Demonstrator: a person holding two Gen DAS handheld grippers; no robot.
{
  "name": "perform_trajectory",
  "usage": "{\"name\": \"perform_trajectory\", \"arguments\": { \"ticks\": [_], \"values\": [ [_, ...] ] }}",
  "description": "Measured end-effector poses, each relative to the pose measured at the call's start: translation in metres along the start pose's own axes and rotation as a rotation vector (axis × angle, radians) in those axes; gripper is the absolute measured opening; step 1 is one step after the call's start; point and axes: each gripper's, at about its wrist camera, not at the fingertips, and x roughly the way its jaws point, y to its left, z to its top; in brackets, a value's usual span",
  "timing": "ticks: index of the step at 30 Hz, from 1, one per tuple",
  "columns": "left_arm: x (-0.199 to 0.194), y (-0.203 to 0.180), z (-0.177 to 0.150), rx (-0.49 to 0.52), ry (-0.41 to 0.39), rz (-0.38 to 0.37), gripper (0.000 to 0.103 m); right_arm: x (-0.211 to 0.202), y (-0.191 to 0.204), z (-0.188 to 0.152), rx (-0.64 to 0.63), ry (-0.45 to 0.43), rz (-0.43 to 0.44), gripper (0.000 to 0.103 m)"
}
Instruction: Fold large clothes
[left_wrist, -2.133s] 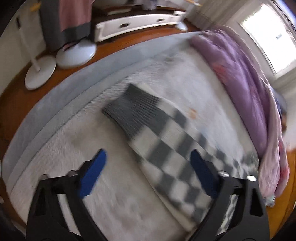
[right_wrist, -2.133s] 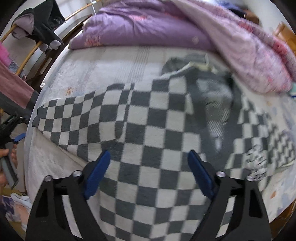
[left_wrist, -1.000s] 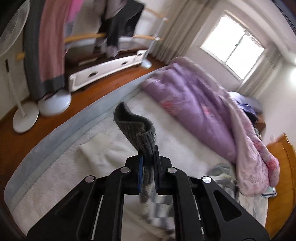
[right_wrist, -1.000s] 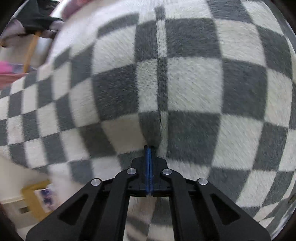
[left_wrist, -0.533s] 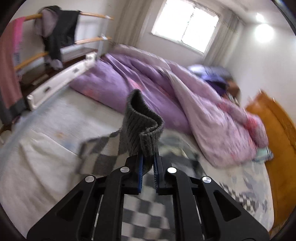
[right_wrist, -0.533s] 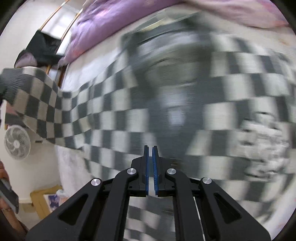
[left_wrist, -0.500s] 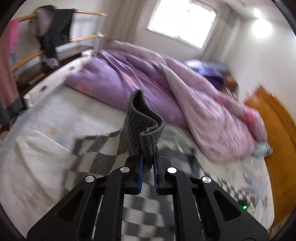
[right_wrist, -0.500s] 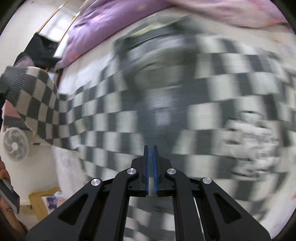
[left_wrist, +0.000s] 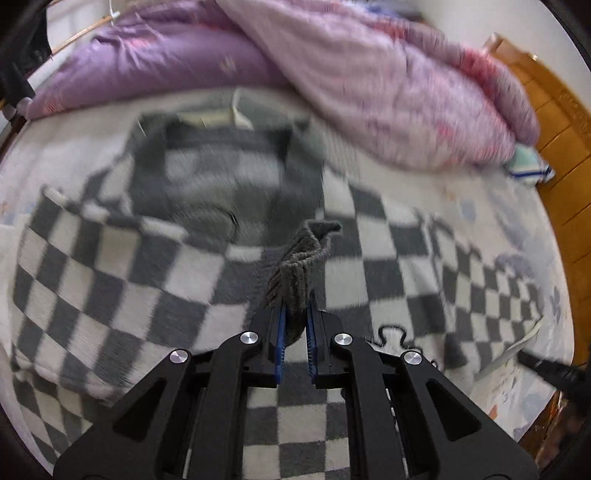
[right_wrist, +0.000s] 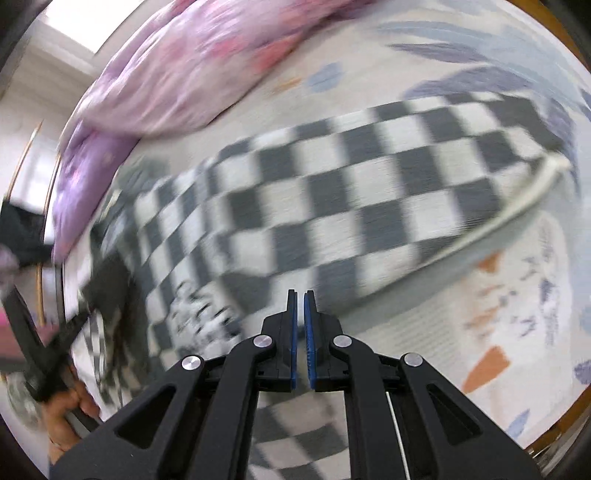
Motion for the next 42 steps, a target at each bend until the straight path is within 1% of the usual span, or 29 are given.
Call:
{"name": "perform_trajectory", "arguments": {
  "ticks": [2, 4, 5, 7, 8, 9, 10, 11, 12, 13, 14, 15, 17, 18, 20, 21, 22, 24, 25, 27, 30, 33, 36, 37, 42],
  "values": [
    [0.012, -0.005, -0.004, 0.019, 0.022, 0.021, 0.009, -0.005, -0.03, 0.01, 0.075, -0.036, -0.018, 0.006],
    [0.027, -0.008, -0.009, 0.03, 0.063, 0.034, 0.01, -0.008, -0.06, 0.021, 0.163, -0.069, -0.01, 0.006],
    [0.031, -0.011, -0.012, 0.037, 0.07, 0.042, 0.01, -0.009, -0.074, 0.026, 0.21, -0.088, -0.007, 0.006],
    [0.039, -0.015, -0.016, 0.056, 0.092, 0.054, 0.013, -0.014, -0.105, 0.038, 0.304, -0.132, -0.011, 0.006],
    [0.042, -0.018, -0.018, 0.064, 0.103, 0.061, 0.014, -0.016, -0.116, 0.041, 0.346, -0.151, -0.008, 0.009],
    [0.047, -0.021, -0.021, 0.072, 0.119, 0.064, 0.018, -0.018, -0.126, 0.045, 0.386, -0.167, -0.005, 0.012],
    [0.05, -0.023, -0.023, 0.075, 0.13, 0.067, 0.021, -0.02, -0.137, 0.048, 0.424, -0.189, -0.004, 0.019],
    [0.054, -0.026, -0.025, 0.08, 0.144, 0.074, 0.023, -0.021, -0.142, 0.052, 0.444, -0.203, -0.005, 0.024],
    [0.056, -0.029, -0.027, 0.082, 0.151, 0.074, 0.026, -0.023, -0.151, 0.056, 0.466, -0.218, -0.007, 0.025],
    [0.056, -0.032, -0.028, 0.082, 0.152, 0.072, 0.026, -0.023, -0.16, 0.061, 0.49, -0.23, -0.012, 0.026],
    [0.054, -0.035, -0.027, 0.08, 0.15, 0.056, 0.026, -0.023, -0.165, 0.064, 0.505, -0.234, -0.009, 0.028],
    [0.052, -0.04, -0.027, 0.075, 0.149, 0.018, 0.026, -0.022, -0.171, 0.069, 0.516, -0.231, -0.007, 0.029],
    [0.044, -0.06, -0.028, 0.109, 0.129, -0.009, 0.026, -0.019, -0.181, 0.075, 0.529, -0.224, -0.034, 0.031],
    [0.039, -0.074, -0.028, 0.147, 0.107, -0.037, 0.026, -0.016, -0.186, 0.079, 0.535, -0.219, -0.037, 0.031],
    [0.039, -0.091, -0.028, 0.175, 0.104, -0.063, 0.029, -0.017, -0.193, 0.082, 0.557, -0.207, -0.099, 0.032],
    [0.044, -0.098, -0.029, 0.176, 0.121, -0.084, 0.029, -0.017, -0.195, 0.083, 0.568, -0.213, -0.103, 0.033],
    [0.049, -0.103, -0.03, 0.178, 0.137, -0.088, 0.029, -0.014, -0.197, 0.085, 0.576, -0.202, -0.096, 0.035],
    [0.067, -0.109, -0.034, 0.18, 0.172, -0.088, 0.029, -0.01, -0.201, 0.087, 0.587, -0.191, -0.123, 0.036],
    [0.075, -0.111, -0.036, 0.175, 0.195, -0.088, 0.029, -0.008, -0.203, 0.089, 0.581, -0.202, -0.101, 0.036],
    [0.086, -0.112, -0.039, 0.171, 0.216, -0.083, 0.028, -0.003, -0.206, 0.093, 0.568, -0.2, -0.087, 0.038],
    [0.097, -0.116, -0.041, 0.206, 0.222, -0.068, 0.028, 0.0, -0.208, 0.094, 0.574, -0.212, -0.071, 0.037],
    [0.103, -0.117, -0.044, 0.206, 0.222, -0.059, 0.028, 0.0, -0.205, 0.094, 0.574, -0.204, -0.092, 0.037],
    [0.103, -0.121, -0.045, 0.244, 0.213, -0.04, 0.028, -0.003, -0.202, 0.094, 0.59, -0.208, -0.069, 0.037],
    [0.103, -0.121, -0.046, 0.243, 0.209, -0.043, 0.028, -0.002, -0.199, 0.096, 0.582, -0.197, -0.084, 0.037],
    [0.103, -0.115, -0.044, 0.218, 0.214, -0.069, 0.028, 0.0, -0.186, 0.104, 0.565, -0.148, -0.088, 0.036]
  ]
}}
